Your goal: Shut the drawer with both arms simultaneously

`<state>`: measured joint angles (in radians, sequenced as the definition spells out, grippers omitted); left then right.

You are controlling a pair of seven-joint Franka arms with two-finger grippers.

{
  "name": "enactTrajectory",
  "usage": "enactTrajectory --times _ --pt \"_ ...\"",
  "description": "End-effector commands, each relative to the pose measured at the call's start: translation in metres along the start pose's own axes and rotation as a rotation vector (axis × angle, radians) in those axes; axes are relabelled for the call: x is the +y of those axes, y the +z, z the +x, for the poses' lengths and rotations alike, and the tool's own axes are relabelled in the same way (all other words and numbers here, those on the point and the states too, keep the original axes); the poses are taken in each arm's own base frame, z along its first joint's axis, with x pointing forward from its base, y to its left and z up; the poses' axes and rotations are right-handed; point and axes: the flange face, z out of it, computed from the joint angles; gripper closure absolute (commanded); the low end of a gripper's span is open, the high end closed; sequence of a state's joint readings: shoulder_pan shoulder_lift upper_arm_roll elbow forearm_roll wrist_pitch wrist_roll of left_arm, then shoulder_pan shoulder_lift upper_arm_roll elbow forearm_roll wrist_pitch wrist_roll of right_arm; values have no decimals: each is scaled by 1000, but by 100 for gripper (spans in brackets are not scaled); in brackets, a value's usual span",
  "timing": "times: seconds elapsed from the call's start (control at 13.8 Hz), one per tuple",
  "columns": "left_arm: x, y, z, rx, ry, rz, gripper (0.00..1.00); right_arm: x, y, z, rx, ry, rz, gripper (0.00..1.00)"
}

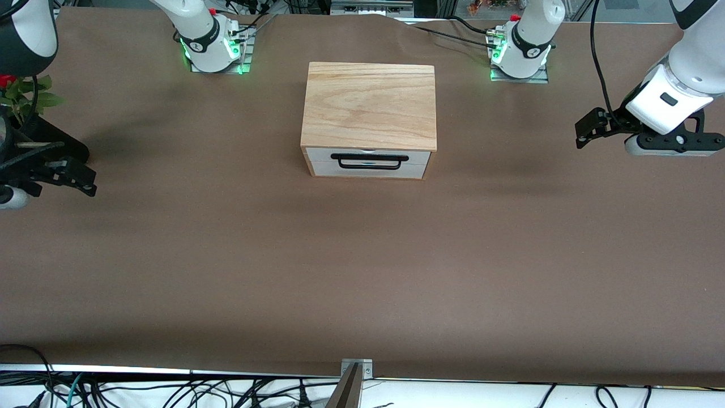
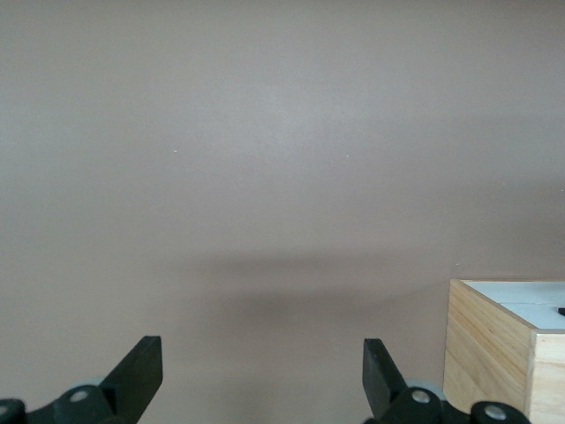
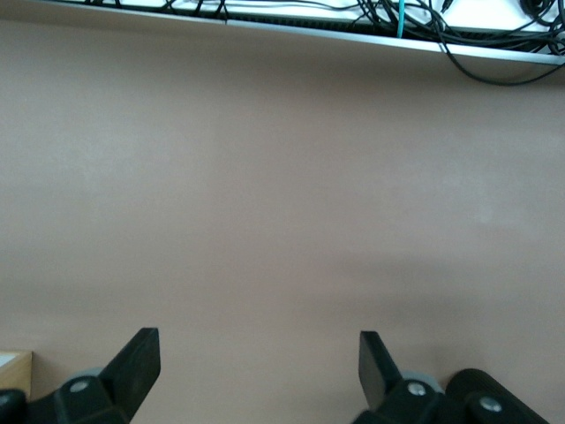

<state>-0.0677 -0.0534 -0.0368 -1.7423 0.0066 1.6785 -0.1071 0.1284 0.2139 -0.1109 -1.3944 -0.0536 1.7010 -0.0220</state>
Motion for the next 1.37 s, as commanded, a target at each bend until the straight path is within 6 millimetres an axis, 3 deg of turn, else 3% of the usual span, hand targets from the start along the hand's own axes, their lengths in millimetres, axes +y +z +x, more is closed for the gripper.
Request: enactTrajectory --times 0.0,0.22,0.51,1.3 --pt "-5 -5 0 1 19 -4 0 8 -7 -19 3 10 2 0" --pt "-6 -5 2 2 13 -6 0 7 -21 -26 21 18 18 0" --pt "-13 -4 3 -1 2 -6 0 11 -10 -42 -17 20 28 0" --pt "-18 -6 3 -1 -20 -24 0 1 5 -29 -35 5 26 0"
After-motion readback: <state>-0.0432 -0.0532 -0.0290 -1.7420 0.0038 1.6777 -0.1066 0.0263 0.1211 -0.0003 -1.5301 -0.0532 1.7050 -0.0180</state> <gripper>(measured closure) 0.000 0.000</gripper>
